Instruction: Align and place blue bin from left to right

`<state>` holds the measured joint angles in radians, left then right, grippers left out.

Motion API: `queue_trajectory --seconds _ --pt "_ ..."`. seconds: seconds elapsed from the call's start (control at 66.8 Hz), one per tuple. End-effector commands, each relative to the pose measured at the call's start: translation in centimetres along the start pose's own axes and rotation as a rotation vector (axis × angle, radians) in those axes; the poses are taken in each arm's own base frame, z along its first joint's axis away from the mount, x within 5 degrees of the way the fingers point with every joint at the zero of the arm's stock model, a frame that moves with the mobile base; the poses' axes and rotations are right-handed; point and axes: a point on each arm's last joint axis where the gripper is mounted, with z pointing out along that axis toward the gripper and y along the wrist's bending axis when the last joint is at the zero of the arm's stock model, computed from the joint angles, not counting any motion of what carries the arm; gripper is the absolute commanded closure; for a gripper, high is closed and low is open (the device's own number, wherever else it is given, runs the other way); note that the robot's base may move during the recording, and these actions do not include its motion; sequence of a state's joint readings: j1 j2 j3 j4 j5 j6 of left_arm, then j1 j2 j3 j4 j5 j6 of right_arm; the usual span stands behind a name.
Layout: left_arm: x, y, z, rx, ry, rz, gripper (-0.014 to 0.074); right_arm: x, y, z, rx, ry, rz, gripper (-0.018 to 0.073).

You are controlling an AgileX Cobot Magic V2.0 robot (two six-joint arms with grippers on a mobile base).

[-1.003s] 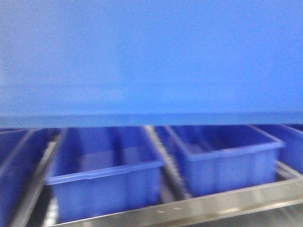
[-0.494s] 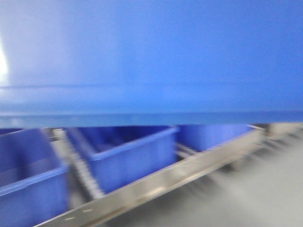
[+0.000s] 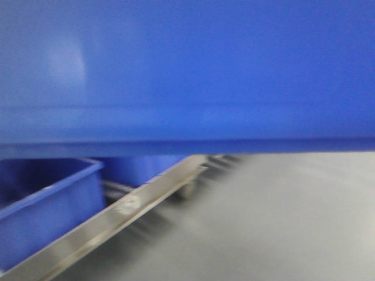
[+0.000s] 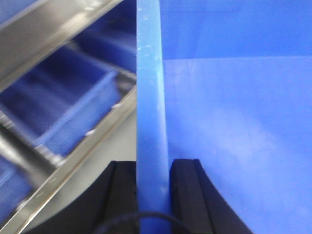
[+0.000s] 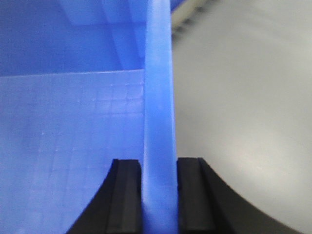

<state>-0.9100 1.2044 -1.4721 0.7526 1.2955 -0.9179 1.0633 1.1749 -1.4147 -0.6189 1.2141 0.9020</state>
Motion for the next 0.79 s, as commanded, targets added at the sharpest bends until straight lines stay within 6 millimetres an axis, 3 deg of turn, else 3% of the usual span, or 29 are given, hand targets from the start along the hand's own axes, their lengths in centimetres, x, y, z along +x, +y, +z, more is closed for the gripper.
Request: queue_trajectory --seconds 0.0,0.779 --pt "-0.68 -0.38 -0.57 0.066 -0.07 0.005 0.0707 -1.02 0.33 -0.74 -0.069 -0.105 -0.011 0.0629" --pt "-0.68 -0.38 -0.57 0.066 -0.07 0.005 0.0707 -1.04 0.35 -0.74 -0.071 -0.106 -0.011 0.0629"
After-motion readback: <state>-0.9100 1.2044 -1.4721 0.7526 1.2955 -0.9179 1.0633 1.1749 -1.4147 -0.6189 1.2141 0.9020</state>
